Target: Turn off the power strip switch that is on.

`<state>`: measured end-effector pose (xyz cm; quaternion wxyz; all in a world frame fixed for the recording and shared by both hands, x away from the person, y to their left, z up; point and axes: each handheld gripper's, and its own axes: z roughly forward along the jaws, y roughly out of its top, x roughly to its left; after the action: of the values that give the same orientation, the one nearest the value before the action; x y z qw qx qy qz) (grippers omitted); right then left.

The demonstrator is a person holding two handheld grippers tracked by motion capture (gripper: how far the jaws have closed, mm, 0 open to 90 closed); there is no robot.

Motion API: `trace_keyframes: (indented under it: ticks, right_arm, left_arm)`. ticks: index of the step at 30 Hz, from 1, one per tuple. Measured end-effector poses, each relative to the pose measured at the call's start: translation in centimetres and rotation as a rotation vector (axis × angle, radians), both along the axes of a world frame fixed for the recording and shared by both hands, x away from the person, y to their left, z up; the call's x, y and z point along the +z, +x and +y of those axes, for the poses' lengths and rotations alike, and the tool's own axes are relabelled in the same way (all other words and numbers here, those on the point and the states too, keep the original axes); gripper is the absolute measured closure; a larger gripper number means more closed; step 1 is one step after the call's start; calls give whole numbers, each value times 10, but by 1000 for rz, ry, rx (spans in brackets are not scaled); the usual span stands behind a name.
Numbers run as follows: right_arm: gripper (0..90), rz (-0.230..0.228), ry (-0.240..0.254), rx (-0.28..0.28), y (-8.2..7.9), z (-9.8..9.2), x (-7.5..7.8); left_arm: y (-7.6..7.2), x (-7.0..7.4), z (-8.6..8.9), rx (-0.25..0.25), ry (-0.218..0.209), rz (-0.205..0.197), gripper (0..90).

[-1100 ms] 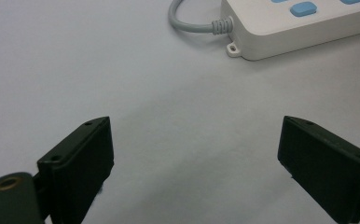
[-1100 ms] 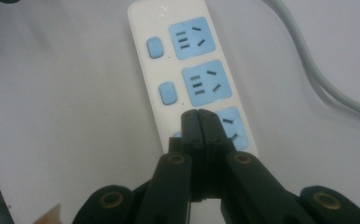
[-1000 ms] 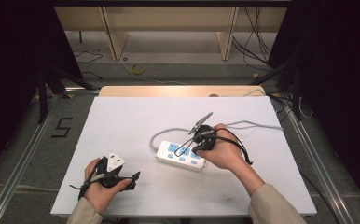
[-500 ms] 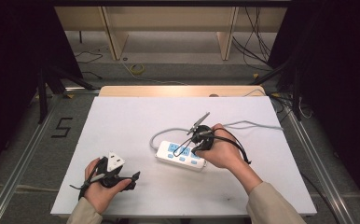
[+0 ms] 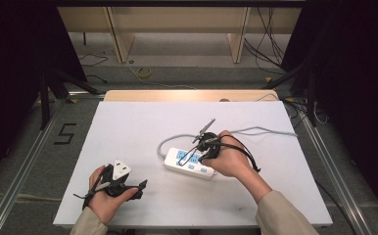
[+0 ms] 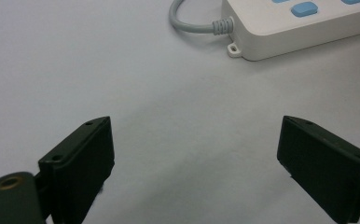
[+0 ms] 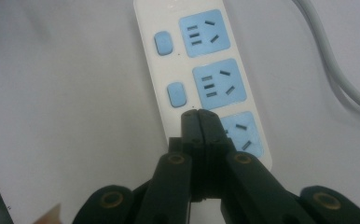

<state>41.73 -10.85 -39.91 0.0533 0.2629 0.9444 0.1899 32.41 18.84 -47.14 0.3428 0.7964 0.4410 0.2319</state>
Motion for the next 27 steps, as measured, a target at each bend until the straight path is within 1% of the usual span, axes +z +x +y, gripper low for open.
trace_keyframes:
  ticks: [18,27]
  right_arm:
    - [900,6,-22,15,0,6,-5]
    - [900,12,-31,12,0,8,-7]
  left_arm:
    - [0,0,1,4,-5,-2,105]
    - [0,0,0,3,-3,-4,105]
